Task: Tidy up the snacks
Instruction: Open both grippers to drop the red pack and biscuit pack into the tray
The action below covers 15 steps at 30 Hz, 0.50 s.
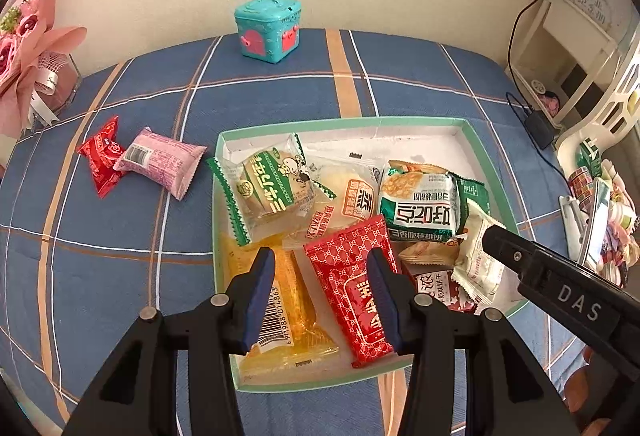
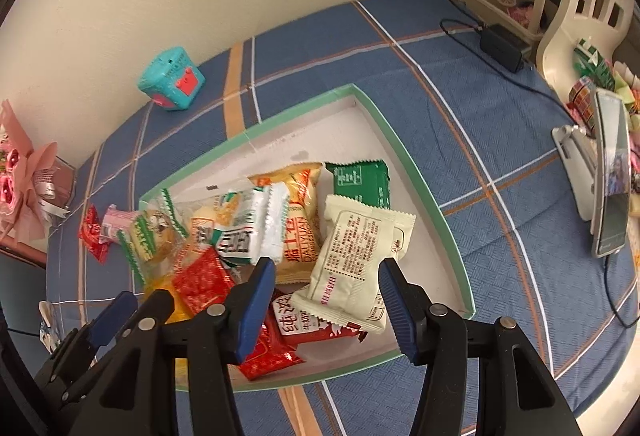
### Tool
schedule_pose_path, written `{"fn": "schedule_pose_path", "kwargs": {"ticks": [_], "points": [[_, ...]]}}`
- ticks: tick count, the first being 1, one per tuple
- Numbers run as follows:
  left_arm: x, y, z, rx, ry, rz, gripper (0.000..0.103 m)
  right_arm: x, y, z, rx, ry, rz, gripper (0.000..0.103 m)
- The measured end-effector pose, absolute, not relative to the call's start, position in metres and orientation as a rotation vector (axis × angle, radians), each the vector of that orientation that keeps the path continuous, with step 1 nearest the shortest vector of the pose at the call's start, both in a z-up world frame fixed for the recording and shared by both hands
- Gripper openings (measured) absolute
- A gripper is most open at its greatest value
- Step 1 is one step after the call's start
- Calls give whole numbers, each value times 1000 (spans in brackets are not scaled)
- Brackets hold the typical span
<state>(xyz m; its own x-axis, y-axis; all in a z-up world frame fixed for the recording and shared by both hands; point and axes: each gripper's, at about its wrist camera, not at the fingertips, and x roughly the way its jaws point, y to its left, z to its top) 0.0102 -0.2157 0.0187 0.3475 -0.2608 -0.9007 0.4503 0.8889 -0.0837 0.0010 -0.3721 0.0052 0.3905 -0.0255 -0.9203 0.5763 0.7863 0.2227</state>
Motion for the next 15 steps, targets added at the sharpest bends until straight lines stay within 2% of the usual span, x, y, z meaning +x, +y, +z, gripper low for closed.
{"fn": "schedule_pose_path", "kwargs": {"ticks": [15], "points": [[37, -161, 33, 39, 1126, -340, 49, 7, -347, 23, 472, 1102, -369, 58]]}}
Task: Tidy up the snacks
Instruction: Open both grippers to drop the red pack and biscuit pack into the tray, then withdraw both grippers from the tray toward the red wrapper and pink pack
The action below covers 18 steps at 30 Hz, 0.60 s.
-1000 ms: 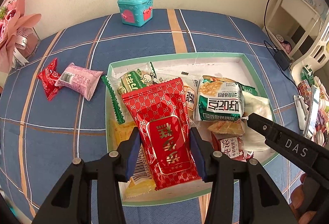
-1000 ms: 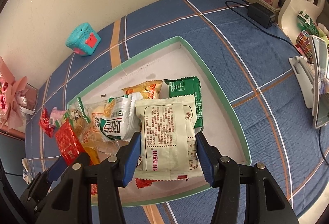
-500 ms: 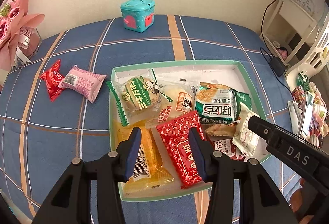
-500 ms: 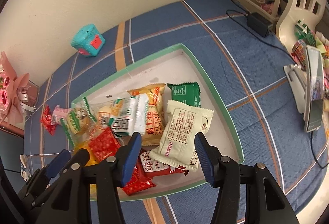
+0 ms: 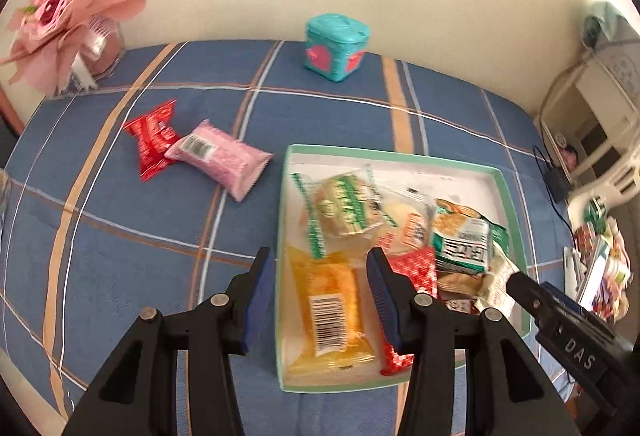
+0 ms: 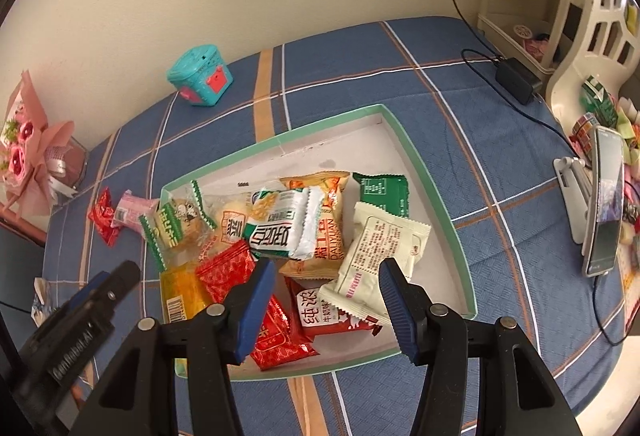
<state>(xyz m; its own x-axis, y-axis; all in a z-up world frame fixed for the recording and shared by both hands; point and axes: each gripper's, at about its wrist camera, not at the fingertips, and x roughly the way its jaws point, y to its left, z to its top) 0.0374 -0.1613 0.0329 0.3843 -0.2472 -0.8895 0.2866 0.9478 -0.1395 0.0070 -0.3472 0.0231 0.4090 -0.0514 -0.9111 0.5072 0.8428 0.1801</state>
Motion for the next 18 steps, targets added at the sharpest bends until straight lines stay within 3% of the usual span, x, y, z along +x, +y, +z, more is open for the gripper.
{"fn": "schedule_pose_path", "kwargs": {"ticks": [7, 10, 14, 18], "points": [[50, -141, 27, 1, 1145, -270, 49, 13, -332, 22, 419, 1114, -350, 63], [51, -136, 25, 14, 1134, -235, 63, 17, -324, 22, 392, 1113, -328, 75], [53, -129, 23, -1, 1132, -215, 69, 20, -317, 19, 376, 1122, -309, 83], [56, -123, 20, -1, 1130, -173, 84, 23, -312, 18, 353, 1126, -304, 85]]}}
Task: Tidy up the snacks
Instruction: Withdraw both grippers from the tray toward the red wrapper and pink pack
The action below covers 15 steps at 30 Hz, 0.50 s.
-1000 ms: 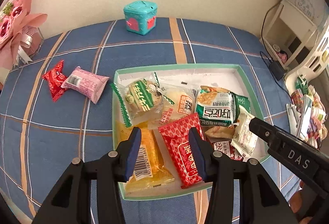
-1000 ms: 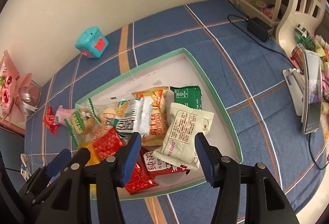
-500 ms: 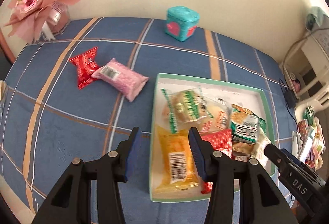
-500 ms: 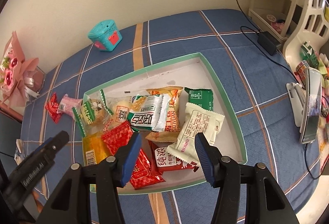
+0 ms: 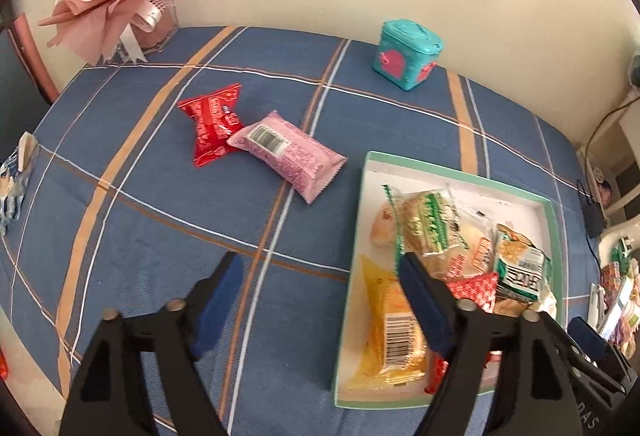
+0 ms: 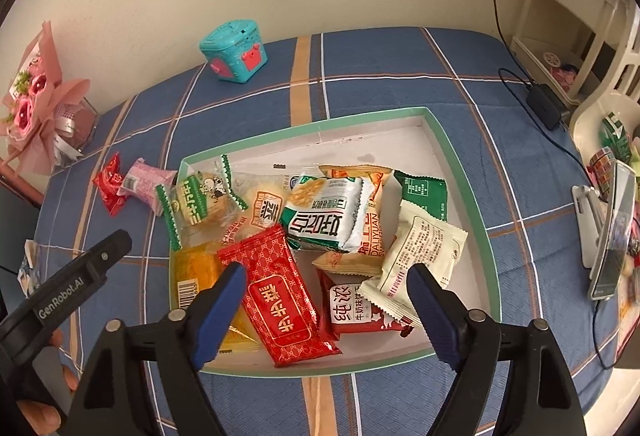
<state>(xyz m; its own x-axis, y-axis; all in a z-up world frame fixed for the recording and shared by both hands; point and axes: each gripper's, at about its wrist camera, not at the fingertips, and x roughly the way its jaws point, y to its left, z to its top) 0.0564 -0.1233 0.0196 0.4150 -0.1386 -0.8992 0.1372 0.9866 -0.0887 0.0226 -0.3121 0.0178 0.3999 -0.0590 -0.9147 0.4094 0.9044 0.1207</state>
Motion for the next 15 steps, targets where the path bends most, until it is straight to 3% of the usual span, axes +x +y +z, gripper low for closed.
{"fn": "schedule_pose_path", "kwargs": {"ticks": [5, 8, 11, 15], "points": [[61, -114, 12, -20, 1149, -131, 84, 25, -308, 17, 329, 1122, -301, 102], [63, -108, 12, -24, 1141, -108, 85, 25, -306, 18, 316, 1118, -301, 102], [64, -104, 14, -30, 1124, -91, 95, 26, -305, 17, 313, 1120, -300, 103], [66, -98, 16, -33, 1097, -71, 96, 27, -303, 16, 302, 1114, -289, 103]]}}
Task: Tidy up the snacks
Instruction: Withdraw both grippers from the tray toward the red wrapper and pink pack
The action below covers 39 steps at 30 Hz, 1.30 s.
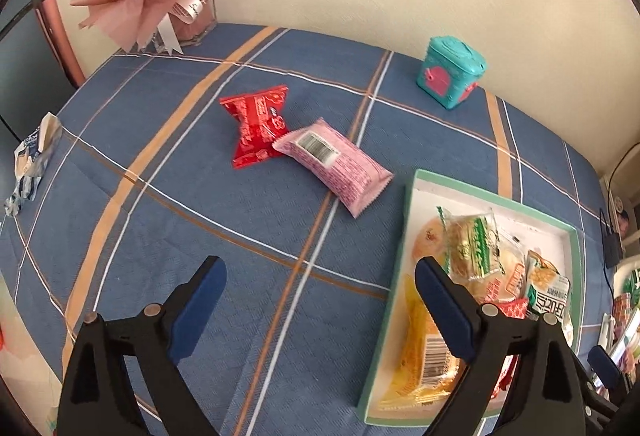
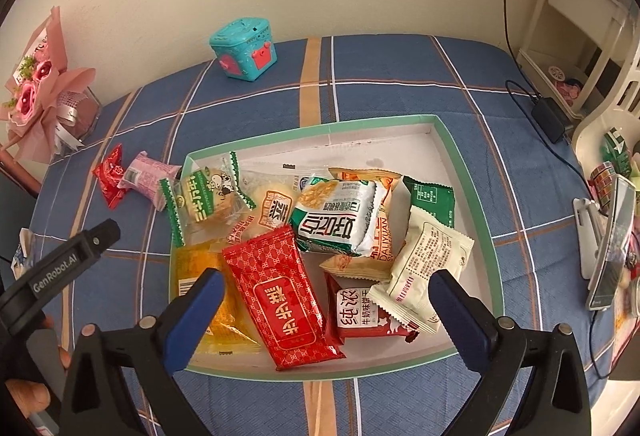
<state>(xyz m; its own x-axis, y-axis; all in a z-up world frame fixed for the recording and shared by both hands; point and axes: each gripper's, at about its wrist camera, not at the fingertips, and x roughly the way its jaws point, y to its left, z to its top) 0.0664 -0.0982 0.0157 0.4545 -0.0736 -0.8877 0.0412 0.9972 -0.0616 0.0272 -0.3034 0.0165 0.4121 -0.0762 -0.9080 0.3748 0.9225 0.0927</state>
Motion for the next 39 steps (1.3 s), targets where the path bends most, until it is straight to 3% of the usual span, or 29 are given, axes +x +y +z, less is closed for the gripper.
{"fn": "schedule_pose_path", "kwargs": {"ticks": [39], "points": [[141, 18, 25, -110, 987, 1, 103, 105, -197, 13, 231, 983, -14, 103]]}}
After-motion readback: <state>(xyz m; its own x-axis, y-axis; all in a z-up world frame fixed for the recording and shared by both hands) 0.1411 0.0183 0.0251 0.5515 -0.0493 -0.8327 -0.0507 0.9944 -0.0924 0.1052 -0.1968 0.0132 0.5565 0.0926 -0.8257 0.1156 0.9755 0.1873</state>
